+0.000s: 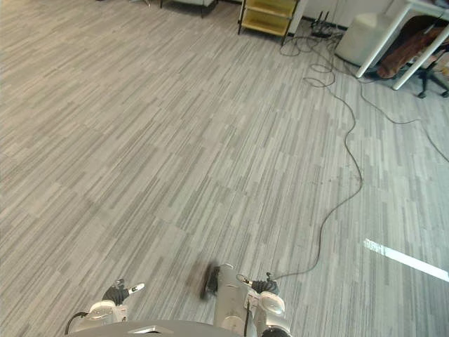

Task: Pick up cushions and gather them together orderly.

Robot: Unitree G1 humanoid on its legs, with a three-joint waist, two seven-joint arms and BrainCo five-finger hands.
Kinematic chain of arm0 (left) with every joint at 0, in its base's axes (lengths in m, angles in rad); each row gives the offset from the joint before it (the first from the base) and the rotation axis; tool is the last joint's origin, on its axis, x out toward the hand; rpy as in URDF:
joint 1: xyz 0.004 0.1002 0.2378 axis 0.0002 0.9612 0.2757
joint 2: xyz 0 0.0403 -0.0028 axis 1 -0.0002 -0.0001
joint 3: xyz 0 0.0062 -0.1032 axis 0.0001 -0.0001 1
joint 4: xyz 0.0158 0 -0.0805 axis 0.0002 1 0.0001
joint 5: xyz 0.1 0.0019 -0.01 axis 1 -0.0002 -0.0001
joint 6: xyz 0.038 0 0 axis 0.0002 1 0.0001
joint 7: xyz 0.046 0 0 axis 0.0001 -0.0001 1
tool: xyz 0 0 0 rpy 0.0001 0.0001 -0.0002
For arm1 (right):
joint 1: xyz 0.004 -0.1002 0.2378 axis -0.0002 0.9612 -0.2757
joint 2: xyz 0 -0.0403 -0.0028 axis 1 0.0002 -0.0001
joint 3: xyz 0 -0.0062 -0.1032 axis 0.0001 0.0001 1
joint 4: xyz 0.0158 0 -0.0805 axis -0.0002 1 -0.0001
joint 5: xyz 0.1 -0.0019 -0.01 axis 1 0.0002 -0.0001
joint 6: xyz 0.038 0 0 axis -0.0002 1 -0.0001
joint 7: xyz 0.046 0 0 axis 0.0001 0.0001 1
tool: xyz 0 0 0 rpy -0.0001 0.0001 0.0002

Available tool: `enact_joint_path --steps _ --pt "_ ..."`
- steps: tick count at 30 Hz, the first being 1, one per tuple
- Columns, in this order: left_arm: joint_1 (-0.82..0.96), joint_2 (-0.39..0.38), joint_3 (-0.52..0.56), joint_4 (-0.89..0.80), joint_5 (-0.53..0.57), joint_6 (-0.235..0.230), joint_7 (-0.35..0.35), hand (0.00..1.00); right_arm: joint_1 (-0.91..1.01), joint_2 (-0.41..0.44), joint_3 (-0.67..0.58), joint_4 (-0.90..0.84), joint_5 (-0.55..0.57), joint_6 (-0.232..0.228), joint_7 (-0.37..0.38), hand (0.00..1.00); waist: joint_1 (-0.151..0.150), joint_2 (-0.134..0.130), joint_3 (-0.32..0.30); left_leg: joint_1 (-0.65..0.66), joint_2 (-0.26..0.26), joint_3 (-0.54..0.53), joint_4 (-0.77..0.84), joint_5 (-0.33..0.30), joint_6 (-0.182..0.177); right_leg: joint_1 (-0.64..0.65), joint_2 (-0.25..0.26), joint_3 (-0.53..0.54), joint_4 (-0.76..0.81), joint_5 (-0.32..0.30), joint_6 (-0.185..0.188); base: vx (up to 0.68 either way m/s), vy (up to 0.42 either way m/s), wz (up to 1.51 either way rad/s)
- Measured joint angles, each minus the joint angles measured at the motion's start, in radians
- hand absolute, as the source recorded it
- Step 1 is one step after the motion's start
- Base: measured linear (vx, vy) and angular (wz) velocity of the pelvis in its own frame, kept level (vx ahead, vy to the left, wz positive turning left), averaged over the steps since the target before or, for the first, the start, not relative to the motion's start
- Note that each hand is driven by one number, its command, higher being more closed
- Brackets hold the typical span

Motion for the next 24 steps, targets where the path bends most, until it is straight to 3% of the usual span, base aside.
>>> enact_joint_path --steps 1,2,4,5,8,9,10,11,12,13,14,15,16,17,18,19,20,21,22,23,24 --pt "0.001 -0.004 0.012 -0.013 0.001 0.000 -0.004 0.00 0.008 0.005 0.009 -0.001 0.000 0.002 -0.001 0.00 -0.002 0.008 0.006 -0.085 0.033 -0.048 0.229 0.104 -0.022 0.071 0.020 0.000 -0.035 -0.032 0.001 0.57 -0.191 -0.10" --pt "0.002 -0.007 0.016 -0.023 0.001 -0.001 -0.004 0.00 0.013 0.006 0.017 -0.001 0.000 0.002 -0.002 0.00 0.003 0.013 0.007 -0.144 0.048 -0.069 0.358 0.140 -0.036 0.103 0.034 0.003 -0.052 -0.045 -0.001 0.45 -0.096 -0.22" --pt "0.011 -0.009 0.036 -0.061 0.001 -0.007 -0.007 0.00 0.025 0.010 0.040 0.001 0.000 0.001 -0.003 0.00 0.021 0.023 0.015 -0.323 0.100 -0.053 0.705 0.097 -0.027 0.221 0.080 0.020 -0.107 -0.080 -0.020 0.39 -0.051 -0.40" --pt "0.013 -0.005 0.035 -0.072 0.001 -0.007 -0.007 0.00 0.031 0.011 0.044 0.001 0.000 0.001 -0.003 0.00 0.029 0.020 0.017 -0.367 0.108 -0.033 0.747 0.073 -0.020 0.259 0.086 0.030 -0.131 -0.086 -0.018 0.48 -0.002 -0.44" --pt "0.035 -0.002 0.036 -0.125 -0.004 -0.012 -0.005 0.00 0.045 0.013 0.047 0.001 0.004 0.003 -0.012 0.00 0.049 0.009 0.024 -0.541 0.105 0.037 0.716 -0.010 0.009 0.419 0.090 0.067 -0.257 -0.098 0.002 0.42 0.066 -0.22" --pt "0.040 -0.002 0.034 -0.138 -0.004 -0.018 -0.004 0.00 0.047 0.013 0.047 0.003 0.008 0.006 -0.016 0.00 0.051 0.008 0.023 -0.595 0.098 0.071 0.631 -0.040 0.014 0.472 0.086 0.077 -0.307 -0.098 0.006 0.45 0.150 -0.29" --pt "0.038 -0.005 0.034 -0.151 -0.004 -0.021 -0.003 0.00 0.041 0.016 0.045 0.008 0.009 0.013 -0.016 0.00 0.071 0.005 0.022 -0.625 0.080 0.123 0.406 -0.052 0.019 0.523 0.069 0.099 -0.355 -0.094 0.036 0.45 0.150 -0.37" --pt "0.038 -0.008 0.034 -0.152 -0.004 -0.025 -0.002 0.00 0.037 0.018 0.043 0.012 0.009 0.014 -0.017 0.00 0.076 0.004 0.022 -0.629 0.063 0.128 0.291 -0.048 0.019 0.541 0.060 0.107 -0.369 -0.098 0.049 0.49 0.226 -0.54" --pt "0.037 -0.009 0.031 -0.152 -0.011 -0.029 0.000 0.00 0.034 0.027 0.038 0.016 0.010 0.014 -0.017 0.00 0.088 0.001 0.019 -0.623 0.019 0.118 0.016 0.031 0.013 0.575 0.038 0.129 -0.391 -0.116 0.082 0.53 0.281 -0.58" --pt "0.038 -0.009 0.033 -0.152 -0.019 -0.037 0.001 0.00 0.038 0.037 0.041 0.034 0.010 0.015 -0.017 0.00 0.107 -0.023 0.009 -0.607 -0.017 0.122 -0.058 0.176 0.026 0.605 0.009 0.165 -0.408 -0.134 0.108 0.67 0.333 -0.54" --pt "0.038 -0.008 0.033 -0.149 -0.019 -0.037 0.002 0.00 0.038 0.040 0.041 0.041 0.010 0.016 -0.018 0.00 0.108 -0.035 0.001 -0.598 -0.036 0.126 -0.067 0.179 0.067 0.614 -0.003 0.172 -0.419 -0.134 0.112 0.77 0.340 -0.27" --pt "0.034 0.011 0.033 -0.141 -0.019 -0.037 0.002 0.00 0.040 0.063 0.042 0.044 0.010 0.020 -0.017 0.00 0.097 -0.062 -0.019 -0.600 -0.055 0.147 -0.030 0.137 0.095 0.636 -0.029 0.192 -0.462 -0.096 0.105 0.54 0.206 -0.02" --pt "0.033 0.012 0.040 -0.142 -0.024 -0.038 0.001 0.00 0.036 0.069 0.040 0.043 0.009 0.019 -0.017 0.00 0.095 -0.066 -0.019 -0.607 -0.048 0.149 0.013 0.120 0.110 0.646 -0.032 0.199 -0.473 -0.067 0.106 0.73 0.337 -0.15" --pt "0.022 0.023 0.078 -0.156 -0.046 -0.048 -0.004 0.00 0.028 0.093 0.012 0.045 0.008 0.019 -0.017 0.00 0.128 -0.079 -0.012 -0.679 -0.006 0.149 0.271 0.078 0.130 0.685 -0.037 0.251 -0.462 -0.014 0.108 0.39 0.239 -0.32" --pt "0.024 0.022 0.079 -0.158 -0.049 -0.049 -0.004 0.00 0.028 0.096 0.006 0.049 0.008 0.019 -0.017 0.00 0.139 -0.090 -0.027 -0.691 -0.030 0.132 0.262 0.018 0.121 0.683 -0.053 0.264 -0.421 -0.021 0.120 0.57 0.332 -0.48" --pt "0.048 0.011 0.056 -0.139 -0.044 -0.045 -0.001 0.00 0.067 0.075 0.009 0.051 0.007 0.018 -0.014 0.00 0.140 -0.071 -0.072 -0.645 -0.034 0.105 0.139 -0.006 0.125 0.641 -0.048 0.273 -0.288 -0.052 0.166 0.30 0.204 -0.33" --pt "0.050 0.019 0.050 -0.135 -0.049 -0.045 -0.005 0.00 0.067 0.079 0.010 0.059 -0.003 0.015 -0.013 0.00 0.137 -0.093 -0.080 -0.629 -0.058 0.118 0.166 -0.041 0.125 0.607 -0.080 0.292 -0.170 -0.081 0.204 0.53 0.266 -0.17" --pt "0.044 0.048 0.025 -0.119 -0.047 -0.044 -0.009 0.00 0.067 0.078 0.010 0.072 -0.003 0.018 -0.009 0.00 0.125 -0.127 -0.087 -0.595 -0.099 0.131 0.171 -0.087 0.136 0.512 -0.124 0.324 0.056 -0.057 0.232 0.46 0.203 0.06" --pt "0.040 0.060 0.020 -0.109 -0.046 -0.039 -0.009 0.00 0.069 0.078 0.010 0.080 -0.003 0.019 -0.007 0.00 0.110 -0.144 -0.078 -0.551 -0.125 0.136 0.171 -0.124 0.142 0.424 -0.151 0.347 0.267 0.057 0.265 0.59 0.205 0.10" --pt "0.037 0.063 0.018 -0.095 -0.041 -0.025 -0.003 0.00 0.073 0.066 0.007 0.076 -0.013 0.020 -0.001 0.00 0.095 -0.133 -0.068 -0.481 -0.137 0.134 0.165 -0.161 0.144 0.329 -0.172 0.330 0.471 0.040 0.247 0.51 0.142 0.06" --pt "0.037 0.063 0.014 -0.092 -0.041 -0.021 -0.001 0.00 0.074 0.062 0.008 0.076 -0.019 0.021 0.000 0.00 0.093 -0.133 -0.067 -0.459 -0.137 0.133 0.162 -0.170 0.144 0.317 -0.174 0.315 0.498 0.025 0.237 0.61 0.155 -0.01"
